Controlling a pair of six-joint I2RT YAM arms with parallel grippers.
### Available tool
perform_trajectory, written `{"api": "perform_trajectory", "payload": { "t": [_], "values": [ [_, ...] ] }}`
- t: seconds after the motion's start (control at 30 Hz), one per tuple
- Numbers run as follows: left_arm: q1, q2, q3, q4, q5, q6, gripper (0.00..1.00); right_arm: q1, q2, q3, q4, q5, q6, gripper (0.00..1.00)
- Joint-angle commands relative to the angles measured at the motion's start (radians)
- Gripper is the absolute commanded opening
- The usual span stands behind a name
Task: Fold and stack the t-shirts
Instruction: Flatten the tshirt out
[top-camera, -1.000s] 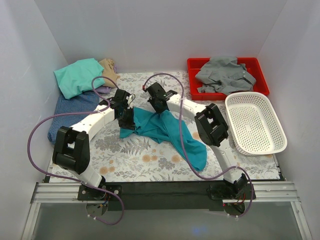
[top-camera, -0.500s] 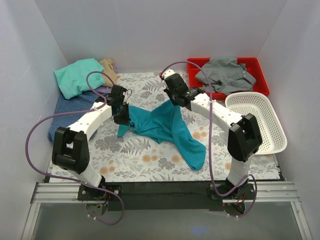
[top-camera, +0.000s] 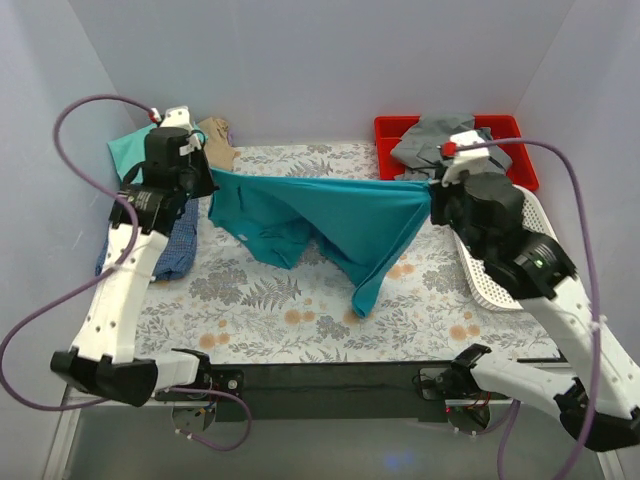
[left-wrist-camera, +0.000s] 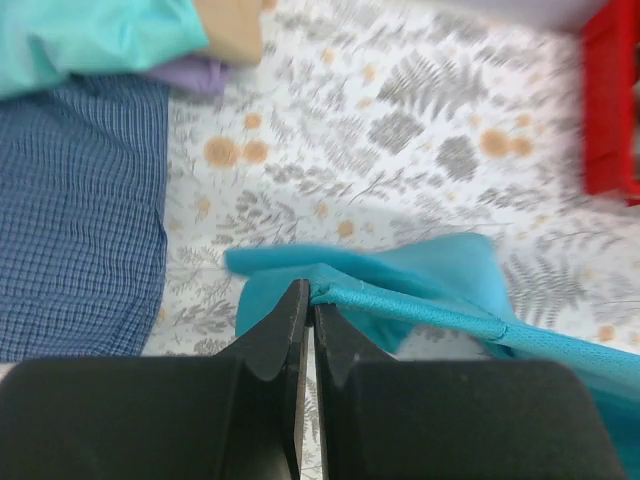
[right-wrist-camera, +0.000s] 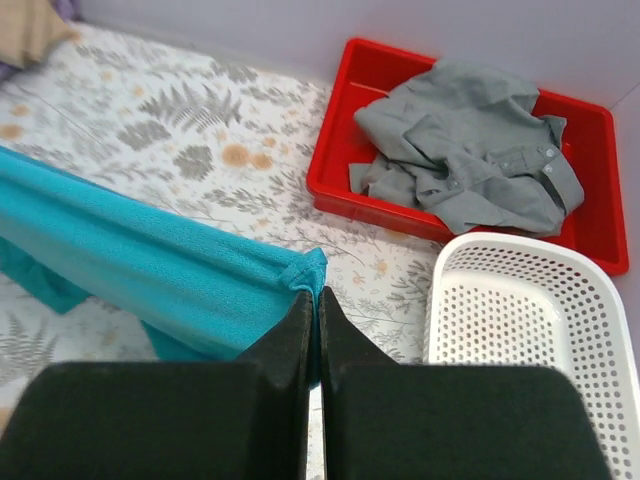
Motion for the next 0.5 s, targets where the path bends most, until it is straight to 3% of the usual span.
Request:
{"api": "perform_trajectory", "payload": {
  "t": [0.0,0.27,0.47],
  "values": [
    [0.007,-0.121,0.093,-0.089,-0.043,0.032,0.0,-0.004,-0.115,-0.021,-0.102,-0.025,0.064,0.01],
    [0.007,-0.366,0.171,-0.097,0.271,0.039,0.03,-0.004,-0.391,-0.033,-0.126,-0.3,0.067,0.01],
    [-0.002,-0.439,0.269,-0.164,0.388,-0.025,0.01,-0.004,-0.457,0.039,-0.168,-0.331,0.066,0.01]
  ]
}}
